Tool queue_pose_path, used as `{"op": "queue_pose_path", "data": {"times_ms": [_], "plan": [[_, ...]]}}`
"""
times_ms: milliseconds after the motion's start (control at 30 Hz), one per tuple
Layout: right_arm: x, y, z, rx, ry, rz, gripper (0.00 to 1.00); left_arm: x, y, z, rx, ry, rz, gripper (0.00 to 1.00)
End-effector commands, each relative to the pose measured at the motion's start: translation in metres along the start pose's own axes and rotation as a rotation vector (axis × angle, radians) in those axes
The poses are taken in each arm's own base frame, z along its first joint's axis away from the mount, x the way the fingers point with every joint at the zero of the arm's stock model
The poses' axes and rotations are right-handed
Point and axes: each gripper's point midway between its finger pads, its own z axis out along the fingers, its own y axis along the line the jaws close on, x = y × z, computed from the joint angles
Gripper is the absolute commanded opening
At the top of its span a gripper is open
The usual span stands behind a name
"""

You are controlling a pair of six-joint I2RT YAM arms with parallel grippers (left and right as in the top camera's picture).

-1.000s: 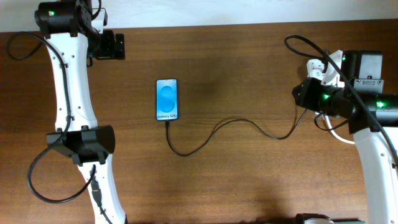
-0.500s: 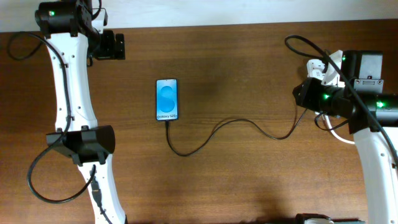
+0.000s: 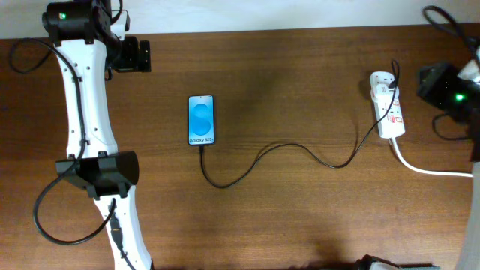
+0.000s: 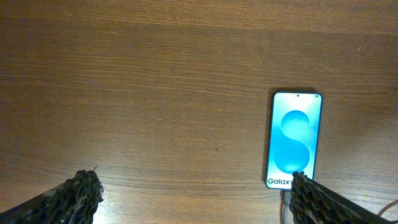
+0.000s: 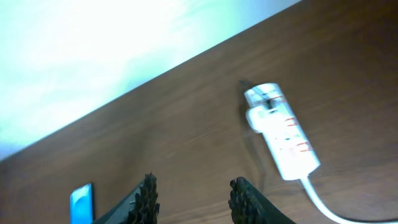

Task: Plug charger to phone and switch on socket
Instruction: 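Move the right gripper to the power strip's orange switch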

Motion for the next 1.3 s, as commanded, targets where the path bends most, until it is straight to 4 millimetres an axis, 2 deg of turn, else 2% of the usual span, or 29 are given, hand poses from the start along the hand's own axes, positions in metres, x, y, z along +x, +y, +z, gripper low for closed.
{"op": "queue_pose_path", "data": {"times_ms": [0, 67, 167, 200, 267, 333, 467, 600, 833, 1033, 1267], "plan": [[-0.016, -0.046, 0.013, 0.070, -0.013, 0.071, 0.41, 0.000, 0.005, -0.002, -0.013, -0.003, 0.009, 1.00], [-0.017, -0.071, 0.032, 0.096, 0.015, 0.115, 0.41, 0.000, 0.005, -0.002, -0.013, -0.003, 0.009, 0.99], [-0.015, -0.113, 0.071, 0.138, 0.063, 0.153, 0.41, 0.000, 0.005, -0.002, -0.013, -0.003, 0.009, 0.99], [-0.014, -0.121, 0.082, 0.128, 0.076, 0.170, 0.45, 0.000, 0.005, -0.002, -0.013, -0.003, 0.009, 1.00], [-0.008, -0.132, 0.101, 0.111, 0.109, 0.195, 0.45, 0.000, 0.005, -0.002, -0.013, -0.003, 0.009, 1.00], [0.007, -0.148, 0.128, 0.122, 0.167, 0.222, 0.45, 0.000, 0.005, -0.002, -0.013, -0.003, 0.009, 0.99], [0.033, -0.171, 0.170, 0.132, 0.252, 0.262, 0.46, 0.000, 0.005, -0.002, -0.013, -0.003, 0.009, 1.00], [0.051, -0.189, 0.201, 0.138, 0.289, 0.278, 0.51, 0.000, 0.005, -0.002, -0.013, -0.003, 0.009, 0.99], [0.074, -0.206, 0.232, 0.139, 0.335, 0.269, 0.51, 0.000, 0.005, -0.002, -0.013, -0.003, 0.009, 0.99], [0.094, -0.204, 0.257, 0.131, 0.376, 0.218, 0.71, 0.000, 0.005, -0.002, -0.013, -0.003, 0.009, 0.99], [0.106, -0.204, 0.270, 0.133, 0.399, 0.201, 0.81, 0.000, 0.005, -0.002, -0.013, -0.003, 0.009, 0.99]]}}
